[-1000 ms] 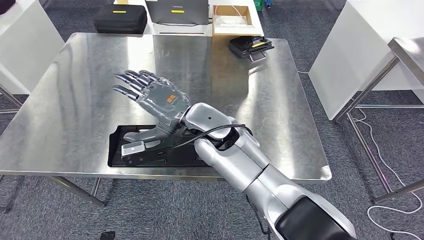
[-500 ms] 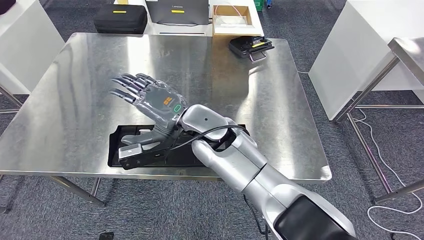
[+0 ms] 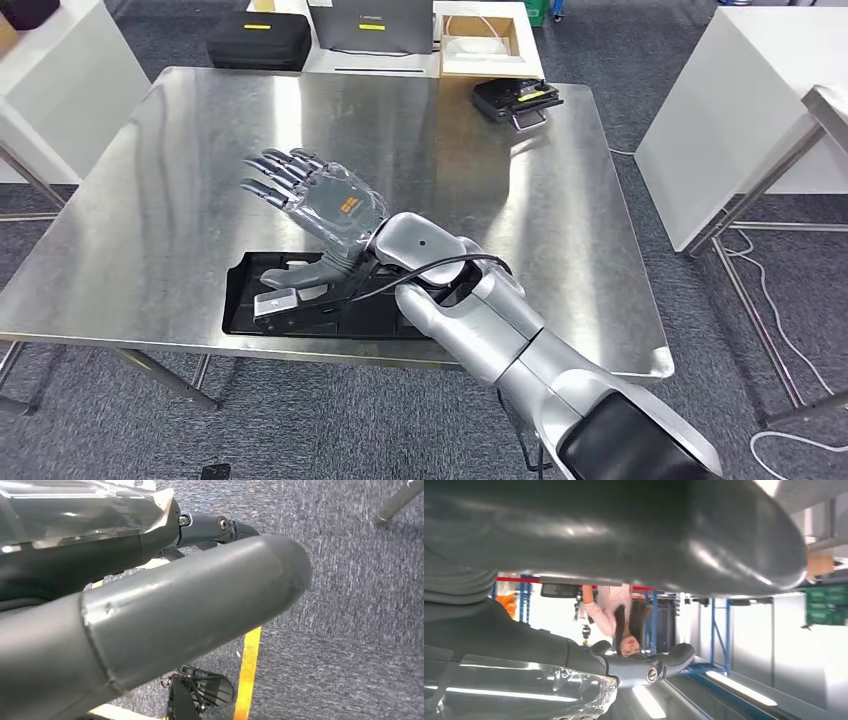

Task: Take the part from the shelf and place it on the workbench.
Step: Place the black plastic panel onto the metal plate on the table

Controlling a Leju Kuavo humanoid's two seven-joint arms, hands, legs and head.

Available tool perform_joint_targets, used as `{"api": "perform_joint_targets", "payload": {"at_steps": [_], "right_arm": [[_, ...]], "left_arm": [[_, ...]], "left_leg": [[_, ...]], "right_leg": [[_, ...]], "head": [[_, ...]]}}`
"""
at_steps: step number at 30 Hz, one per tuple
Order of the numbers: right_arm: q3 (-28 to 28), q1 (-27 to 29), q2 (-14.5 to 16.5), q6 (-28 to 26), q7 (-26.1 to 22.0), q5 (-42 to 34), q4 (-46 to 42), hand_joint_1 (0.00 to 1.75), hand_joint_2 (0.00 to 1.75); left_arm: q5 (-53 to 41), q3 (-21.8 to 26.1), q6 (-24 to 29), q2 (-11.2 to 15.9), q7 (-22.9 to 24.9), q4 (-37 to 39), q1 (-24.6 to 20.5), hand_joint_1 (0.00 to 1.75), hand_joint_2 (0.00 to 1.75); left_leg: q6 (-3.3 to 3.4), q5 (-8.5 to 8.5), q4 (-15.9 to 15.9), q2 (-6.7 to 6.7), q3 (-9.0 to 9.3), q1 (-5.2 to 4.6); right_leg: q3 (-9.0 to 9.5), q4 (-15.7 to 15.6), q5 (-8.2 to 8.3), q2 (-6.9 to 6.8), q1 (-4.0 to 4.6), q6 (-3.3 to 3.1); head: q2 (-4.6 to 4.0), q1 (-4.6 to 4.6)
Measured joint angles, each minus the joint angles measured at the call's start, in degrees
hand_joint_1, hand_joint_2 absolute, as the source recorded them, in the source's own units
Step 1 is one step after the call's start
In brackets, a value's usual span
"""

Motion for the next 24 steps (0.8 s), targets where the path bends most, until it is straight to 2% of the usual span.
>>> {"api": "perform_joint_targets", "payload": {"at_steps": [1, 2, 4, 5, 6, 8, 10, 11, 12, 13, 14, 15, 16, 17, 18, 20, 21, 22, 24], "right_arm": [[0.0, 0.0, -0.1, 0.0, 0.0, 0.0, 0.0, 0.0, 0.0], [0.1, 0.0, -0.2, 0.0, 0.0, 0.0, 0.0, 0.0, 0.0], [0.2, 0.1, -0.4, 0.0, 0.0, 0.0, 0.0, 0.0, 0.0], [0.3, 0.0, -0.4, 0.0, 0.1, 0.0, 0.0, 0.0, 0.0], [0.3, 0.0, -0.4, -0.1, 0.1, 0.0, -0.1, 0.0, 0.0], [0.3, -0.1, -0.4, -0.2, 0.1, 0.1, -0.1, 0.0, 0.0], [0.4, 0.0, -0.5, -0.3, 0.1, 0.1, -0.1, 0.0, 0.0], [0.4, 0.1, -0.6, -0.3, 0.1, 0.1, -0.1, 0.0, 0.0], [0.4, 0.1, -0.6, -0.3, 0.1, 0.1, -0.1, 0.0, 0.0], [0.4, 0.2, -0.6, -0.3, 0.1, 0.1, -0.1, 0.0, 0.0], [0.5, 0.2, -0.6, -0.3, 0.1, 0.1, -0.1, 0.0, 0.0], [0.5, 0.1, -0.6, -0.4, 0.1, 0.1, -0.1, 0.0, 0.0], [0.5, 0.1, -0.7, -0.4, 0.1, 0.1, -0.1, 0.0, 0.0], [0.4, 0.1, -0.8, -0.4, 0.1, 0.1, -0.1, 0.0, 0.0], [0.4, 0.1, -0.8, -0.5, 0.1, 0.1, -0.1, 0.0, 0.0], [0.4, 0.0, -0.8, -0.5, 0.2, 0.1, -0.2, 0.0, 0.0], [0.4, 0.0, -0.8, -0.5, 0.2, 0.2, -0.2, 0.0, 0.0], [0.4, -0.1, -0.9, -0.6, 0.2, 0.2, -0.2, 0.0, 0.0], [0.4, -0.1, -1.2, -0.6, 0.3, 0.2, -0.2, 0.0, 0.0]], "left_arm": [[0.0, 0.0, 0.0, 0.0, 0.0, 0.0, 0.0, 0.0, 0.0], [0.0, 0.0, -0.1, 0.0, 0.0, 0.0, 0.0, 0.0, 0.0], [-0.1, 0.0, -0.2, 0.1, 0.0, 0.0, 0.1, 0.0, 0.0], [-0.2, 0.0, -0.2, 0.1, 0.1, 0.0, 0.2, 0.0, 0.0], [-0.3, 0.0, -0.2, 0.1, 0.1, 0.0, 0.2, 0.0, 0.0], [-0.4, 0.0, -0.3, 0.2, 0.1, 0.0, 0.0, 0.0, 0.0], [-0.5, 0.0, -0.3, 0.2, 0.2, 0.0, -0.1, 0.0, 0.0], [-0.5, -0.1, -0.3, 0.2, 0.2, 0.0, 0.0, 0.0, 0.0], [-0.5, -0.1, -0.3, 0.2, 0.2, 0.0, 0.0, 0.0, 0.0], [-0.5, 0.0, -0.4, 0.2, 0.2, 0.0, 0.1, 0.0, 0.0], [-0.5, 0.0, -0.4, 0.3, 0.2, 0.0, 0.1, 0.0, 0.0], [-0.5, 0.0, -0.5, 0.4, 0.2, 0.0, 0.0, 0.0, 0.0], [-0.5, -0.1, -0.6, 0.4, 0.2, 0.0, 0.0, 0.0, 0.0], [-0.5, -0.1, -0.7, 0.4, 0.2, 0.0, -0.1, 0.0, 0.0], [-0.5, -0.1, -0.8, 0.4, 0.2, 0.0, -0.2, 0.0, 0.0], [-0.6, -0.1, -0.9, 0.4, 0.3, 0.0, -0.1, 0.0, 0.0], [-0.6, -0.1, -0.9, 0.4, 0.3, 0.0, -0.1, 0.0, 0.0], [-0.6, 0.0, -0.9, 0.4, 0.3, 0.0, -0.1, 0.0, 0.0], [-0.6, 0.0, -0.9, 0.4, 0.3, 0.0, -0.3, 0.0, 0.0]], "left_leg": [[-0.44, -0.19, 0.1, -0.46, 0.0, -0.01], [-0.83, -0.31, 0.2, -0.86, -0.07, -0.01], [-1.4, -0.36, 0.1, -1.45, -0.21, 0.16], [-1.62, -0.49, 0.1, -1.09, -0.25, 0.3], [-1.82, -0.91, 0.8, -0.15, -0.55, 0.3], [-2.07, -3.19, 5.7, 2.25, -2.93, 0.17], [-2.08, -6.05, 13.5, 3.28, -7.24, 0.07], [-2.02, -6.48, 16.0, 3.39, -8.87, 0.07], [-1.89, -5.78, 16.5, 3.5, -9.54, 0.06], [-1.64, -3.99, 14.6, 3.75, -8.98, 0.02], [-1.27, -1.56, 10.9, 4.43, -7.4, -0.11], [-0.9, 0.23, 7.0, 5.92, -5.58, -0.46], [-0.57, 1.41, 3.9, 7.26, -4.13, -0.89], [-0.33, 1.83, 2.1, 8.25, -3.33, -1.32], [-0.23, 1.6, 1.6, 8.61, -3.22, -1.68], [0.09, 1.79, 1.2, 7.23, -3.3, -1.65], [0.31, 1.92, 0.9, 6.55, -3.19, -1.51], [0.62, 2.09, 0.6, 5.9, -3.03, -1.34], [1.03, 2.22, 0.4, 4.46, -2.86, -1.19]], "right_leg": [[1.44, -2.9, 1.02, 0.5, -0.12, 0.07], [2.26, -4.4, 1.44, 0.86, -0.11, -0.09], [2.49, -4.7, 1.34, 0.41, 0.13, -0.83], [2.56, -4.7, 1.31, 0.08, 0.14, -1.21], [2.69, -4.7, 1.22, -0.26, 0.12, -1.64], [3.07, -4.8, 0.92, -1.16, 0.17, -2.54], [3.45, -4.8, 0.46, -2.28, 0.62, -3.24], [3.67, -4.8, 0.26, -2.85, 0.86, -3.52], [3.93, -4.8, 0.05, -3.41, 1.07, -3.76], [4.26, -4.8, -0.18, -3.96, 1.24, -3.9], [4.65, -4.8, -0.45, -4.48, 1.39, -3.95], [5.01, -4.8, -0.73, -4.96, 1.59, -3.88], [5.23, -4.8, -1.0, -5.43, 1.87, -3.69], [5.36, -4.8, -1.21, -5.94, 2.13, -3.47], [5.4, -4.9, -1.36, -6.49, 2.33, -3.23], [5.45, -4.9, -1.72, -7.43, 2.53, -2.73], [5.32, -4.5, -2.15, -6.91, 2.49, -2.51], [4.74, -3.0, -2.94, -5.85, 2.41, -2.43], [1.6, 3.6, -5.68, -3.13, 2.01, -2.67]], "head": [[0.0, 0.05], [0.0, 0.1], [0.0, 0.17], [0.0, 0.19], [0.0, 0.06], [0.0, -0.25], [0.0, -0.43], [0.0, -0.41], [0.0, -0.43], [0.0, -0.42], [0.0, -0.42], [0.0, -0.4], [0.0, -0.38], [0.0, -0.36], [0.0, -0.32], [0.0, -0.33], [0.0, -0.29], [0.0, -0.25], [0.0, -0.05]]}}
